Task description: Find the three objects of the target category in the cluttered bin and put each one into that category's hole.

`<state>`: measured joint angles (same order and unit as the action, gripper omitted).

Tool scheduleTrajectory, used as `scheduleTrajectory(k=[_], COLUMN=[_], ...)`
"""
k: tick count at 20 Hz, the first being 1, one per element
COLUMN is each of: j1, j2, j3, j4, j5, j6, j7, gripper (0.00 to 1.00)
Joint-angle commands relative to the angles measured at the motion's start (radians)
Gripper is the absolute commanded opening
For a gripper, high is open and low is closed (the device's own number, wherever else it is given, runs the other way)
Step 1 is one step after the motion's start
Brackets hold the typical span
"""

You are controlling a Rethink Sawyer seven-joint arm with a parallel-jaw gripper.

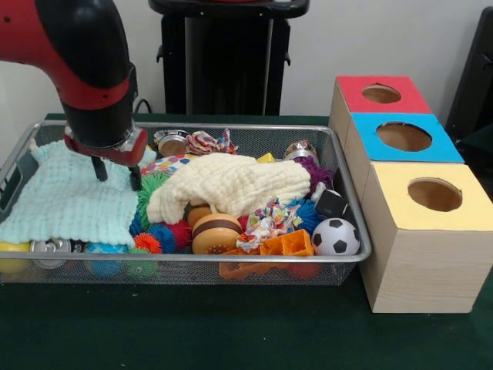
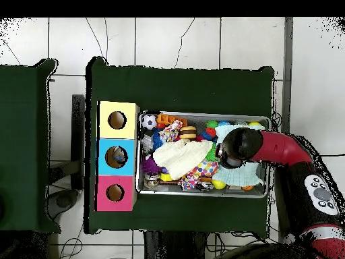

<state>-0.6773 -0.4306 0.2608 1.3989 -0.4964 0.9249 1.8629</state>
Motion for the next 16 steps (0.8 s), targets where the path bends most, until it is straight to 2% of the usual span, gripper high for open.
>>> scheduleTrajectory(k=[1, 8, 16], j1=[0.032, 0.046, 0.041], j2=[0.031, 0.049, 0.067], j3=[0.04, 0.017, 0.015], j4=[0.105, 0.136, 0.128], j5=[-0.036, -0.049, -0.038], j6=[-0.091, -0.168, -0.177], j7=[-0.054, -0.011, -0.032], gripper=[1.0, 1.0, 1.0])
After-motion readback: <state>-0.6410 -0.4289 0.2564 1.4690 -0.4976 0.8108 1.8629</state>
